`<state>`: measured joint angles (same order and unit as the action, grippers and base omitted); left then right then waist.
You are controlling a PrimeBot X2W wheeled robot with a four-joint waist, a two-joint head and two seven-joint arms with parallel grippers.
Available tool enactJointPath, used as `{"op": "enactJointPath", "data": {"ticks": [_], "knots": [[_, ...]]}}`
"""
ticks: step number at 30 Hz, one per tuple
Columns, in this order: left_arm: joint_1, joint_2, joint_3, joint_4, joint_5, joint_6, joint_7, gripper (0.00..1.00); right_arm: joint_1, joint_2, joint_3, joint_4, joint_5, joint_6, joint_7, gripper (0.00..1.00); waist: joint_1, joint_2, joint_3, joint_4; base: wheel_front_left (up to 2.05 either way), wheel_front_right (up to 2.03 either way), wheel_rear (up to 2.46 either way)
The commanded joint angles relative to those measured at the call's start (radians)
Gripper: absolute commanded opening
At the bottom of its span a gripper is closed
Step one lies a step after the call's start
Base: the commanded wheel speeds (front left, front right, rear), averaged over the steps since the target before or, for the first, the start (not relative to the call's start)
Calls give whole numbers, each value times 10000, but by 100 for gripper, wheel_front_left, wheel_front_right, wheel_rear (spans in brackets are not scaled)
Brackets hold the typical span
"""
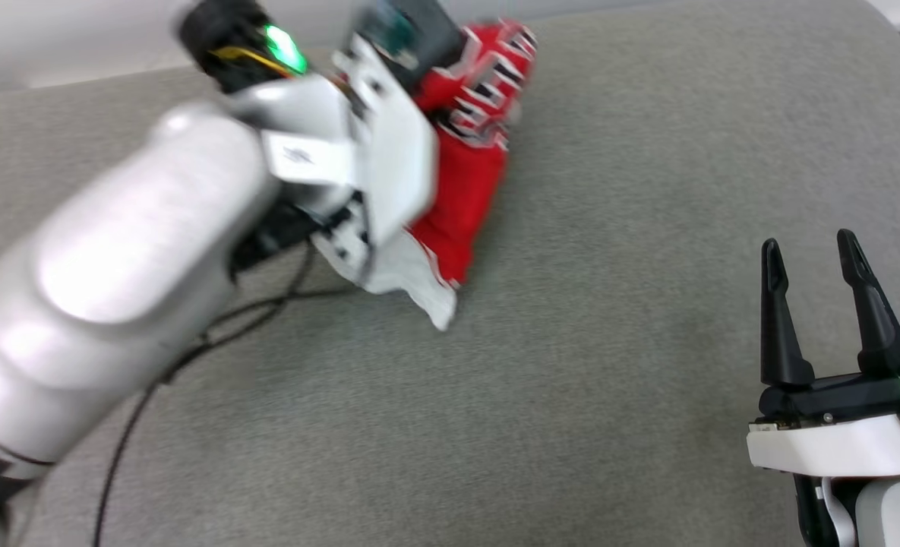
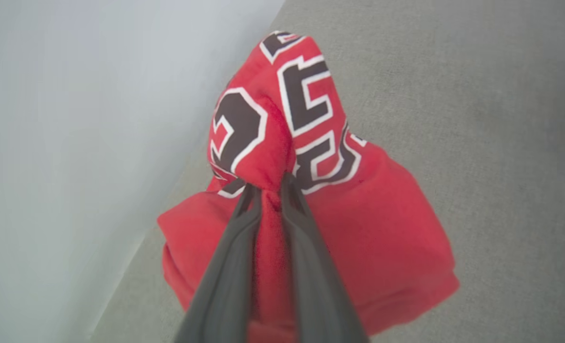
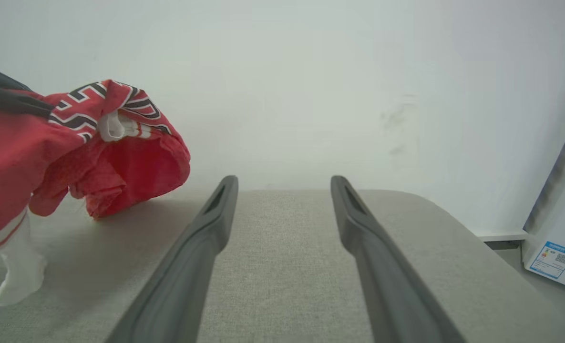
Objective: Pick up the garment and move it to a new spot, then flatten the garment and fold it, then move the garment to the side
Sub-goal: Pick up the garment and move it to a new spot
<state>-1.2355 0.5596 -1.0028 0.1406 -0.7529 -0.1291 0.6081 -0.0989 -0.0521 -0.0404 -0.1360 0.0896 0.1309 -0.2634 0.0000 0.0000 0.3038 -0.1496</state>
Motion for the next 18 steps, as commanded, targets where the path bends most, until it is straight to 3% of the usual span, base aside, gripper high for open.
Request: {"op": "enactJointPath", "data": {"ticks": [1, 11, 18], "knots": [[-111, -320, -454, 46, -129, 3, -219, 0, -82, 33, 14, 14, 117, -3, -21, 100, 0, 0, 201, -393, 0, 0, 0], [549, -1854, -2407, 1184, -536, 3, -1319, 0, -291, 32, 28, 32, 297, -3, -21, 100, 0, 0, 703, -758, 0, 0, 0], [2006, -2695, -2782, 1970, -485, 1, -1257, 0, -399, 31, 75, 116, 362, -3, -21, 100, 0, 0, 884, -884, 0, 0, 0]]}}
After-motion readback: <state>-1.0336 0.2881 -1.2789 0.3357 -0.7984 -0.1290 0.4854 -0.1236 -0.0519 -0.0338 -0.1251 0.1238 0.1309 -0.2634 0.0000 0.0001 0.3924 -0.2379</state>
